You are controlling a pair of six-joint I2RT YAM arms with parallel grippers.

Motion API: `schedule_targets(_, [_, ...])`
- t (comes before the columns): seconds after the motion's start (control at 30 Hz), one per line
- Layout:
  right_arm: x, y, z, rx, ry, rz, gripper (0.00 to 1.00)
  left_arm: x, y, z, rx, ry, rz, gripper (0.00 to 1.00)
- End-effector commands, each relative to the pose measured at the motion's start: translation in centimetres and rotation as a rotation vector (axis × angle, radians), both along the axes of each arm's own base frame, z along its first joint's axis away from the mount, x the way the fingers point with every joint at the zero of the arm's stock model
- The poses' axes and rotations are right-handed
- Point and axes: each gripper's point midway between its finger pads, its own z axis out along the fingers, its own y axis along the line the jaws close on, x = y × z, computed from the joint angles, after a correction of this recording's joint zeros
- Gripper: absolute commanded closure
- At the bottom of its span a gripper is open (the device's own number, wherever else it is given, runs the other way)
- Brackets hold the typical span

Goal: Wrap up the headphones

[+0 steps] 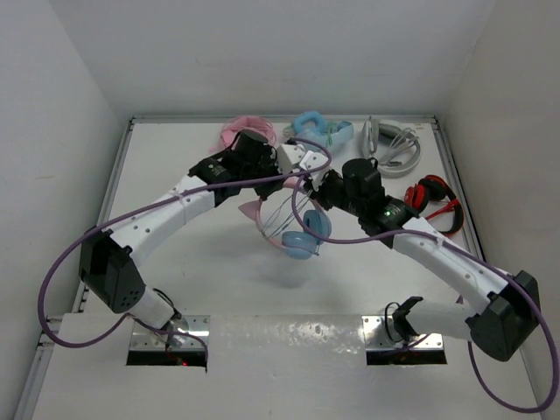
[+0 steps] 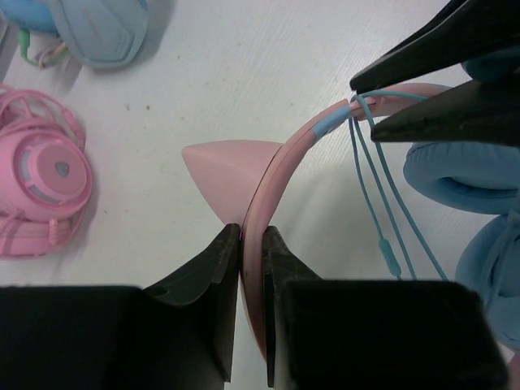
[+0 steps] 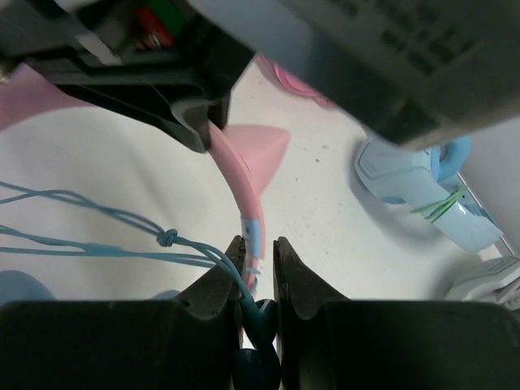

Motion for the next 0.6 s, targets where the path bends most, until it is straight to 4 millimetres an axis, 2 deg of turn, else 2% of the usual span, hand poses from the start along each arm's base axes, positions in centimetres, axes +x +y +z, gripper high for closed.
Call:
schedule_targets(0.0, [3.6, -5.9, -1.2, 0.018, 0.116, -0.345, 1.0, 3.0, 4.3, 9.8, -0.244, -0.122, 0.247, 1.0])
schedule_targets(0.03, [3.7, -5.0, -0.6, 0.011, 0.11, -0.327, 1.0, 3.0, 4.3, 9.8, -0.242, -0.124, 0.246, 1.0])
schedule_targets(0.1, [3.7, -4.1, -1.6, -0.037, 0.131, -0.303, 1.0, 3.2, 4.1, 9.4, -0.237, -0.114, 0.246, 1.0])
schedule_targets(0.13, [3.6, -3.2, -1.2, -0.045, 0.117, -0.289, 1.0, 3.2, 3.9, 9.0, -0.237, -0.101, 0.24, 1.0])
schedule_targets(0.23, [3.7, -2.1, -1.1, -0.075, 0.096, -0.281, 1.0, 3.2, 3.6, 8.7, -0.243, -0.089, 0.232, 1.0])
schedule_targets(0.3, [3.8, -1.6, -1.8, -0.116, 0.099, -0.275, 1.0, 3.3, 3.5, 8.7, -0.246, -0.088, 0.233, 1.0])
schedule_targets(0.5, [3.6, -2.3, -4.3, -0.281, 0.093, -0.312, 1.0, 3.3, 3.3, 9.6, -0.262, -0.095, 0.227, 1.0])
schedule_targets(0.57, [3.8, -2.8, -3.7, -0.257, 0.057, -0.338, 1.0, 3.1, 3.5, 9.9, -0.265, -0.103, 0.226, 1.0])
